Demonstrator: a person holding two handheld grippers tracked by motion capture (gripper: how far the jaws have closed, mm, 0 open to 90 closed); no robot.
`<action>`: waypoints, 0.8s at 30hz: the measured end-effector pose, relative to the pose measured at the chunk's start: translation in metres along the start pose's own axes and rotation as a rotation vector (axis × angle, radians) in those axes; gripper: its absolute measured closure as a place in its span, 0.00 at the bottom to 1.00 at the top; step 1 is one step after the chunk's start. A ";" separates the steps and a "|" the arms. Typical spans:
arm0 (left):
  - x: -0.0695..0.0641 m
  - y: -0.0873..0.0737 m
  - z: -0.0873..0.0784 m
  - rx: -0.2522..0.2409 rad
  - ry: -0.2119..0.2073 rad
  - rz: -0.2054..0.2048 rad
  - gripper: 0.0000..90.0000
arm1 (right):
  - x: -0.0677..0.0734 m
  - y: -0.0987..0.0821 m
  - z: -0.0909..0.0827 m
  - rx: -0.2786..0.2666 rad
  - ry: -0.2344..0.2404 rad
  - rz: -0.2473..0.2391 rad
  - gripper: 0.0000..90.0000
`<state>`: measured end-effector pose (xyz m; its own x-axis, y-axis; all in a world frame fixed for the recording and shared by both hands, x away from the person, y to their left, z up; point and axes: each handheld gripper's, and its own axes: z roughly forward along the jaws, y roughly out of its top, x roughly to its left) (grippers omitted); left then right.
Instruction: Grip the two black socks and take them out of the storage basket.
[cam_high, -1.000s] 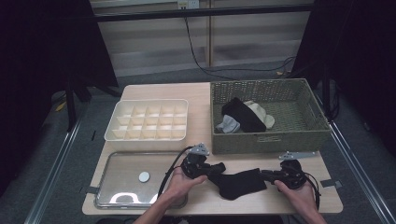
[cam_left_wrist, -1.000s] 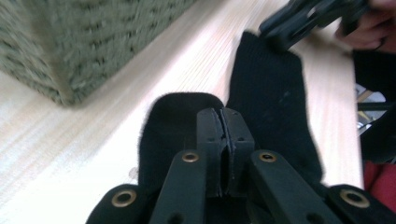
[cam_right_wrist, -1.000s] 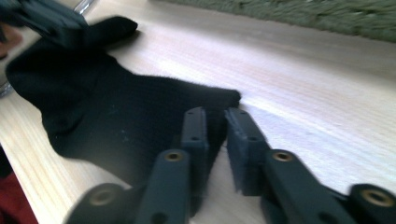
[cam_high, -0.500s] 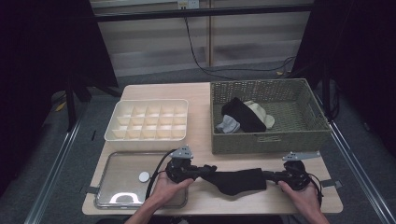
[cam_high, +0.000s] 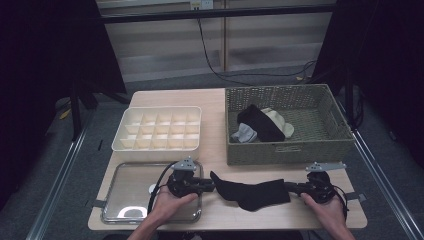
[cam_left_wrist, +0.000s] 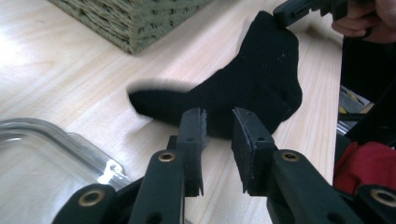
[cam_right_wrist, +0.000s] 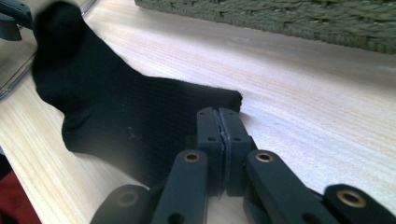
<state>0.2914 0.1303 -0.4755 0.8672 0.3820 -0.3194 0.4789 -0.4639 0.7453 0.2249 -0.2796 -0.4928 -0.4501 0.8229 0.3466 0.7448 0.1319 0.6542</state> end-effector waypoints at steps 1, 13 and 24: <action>0.001 0.001 -0.002 -0.007 0.002 0.003 0.80 | -0.001 0.000 -0.001 -0.009 0.001 -0.004 0.98; 0.009 0.005 0.016 0.064 0.019 0.027 0.82 | 0.011 0.002 -0.003 -0.051 0.051 -0.035 0.86; 0.004 -0.006 0.024 0.155 0.017 0.074 0.80 | 0.013 0.003 -0.001 -0.050 0.035 -0.031 0.81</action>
<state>0.2949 0.1152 -0.4956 0.8989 0.3552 -0.2565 0.4306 -0.6085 0.6665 0.2211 -0.2692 -0.4858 -0.4902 0.7989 0.3485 0.7053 0.1287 0.6971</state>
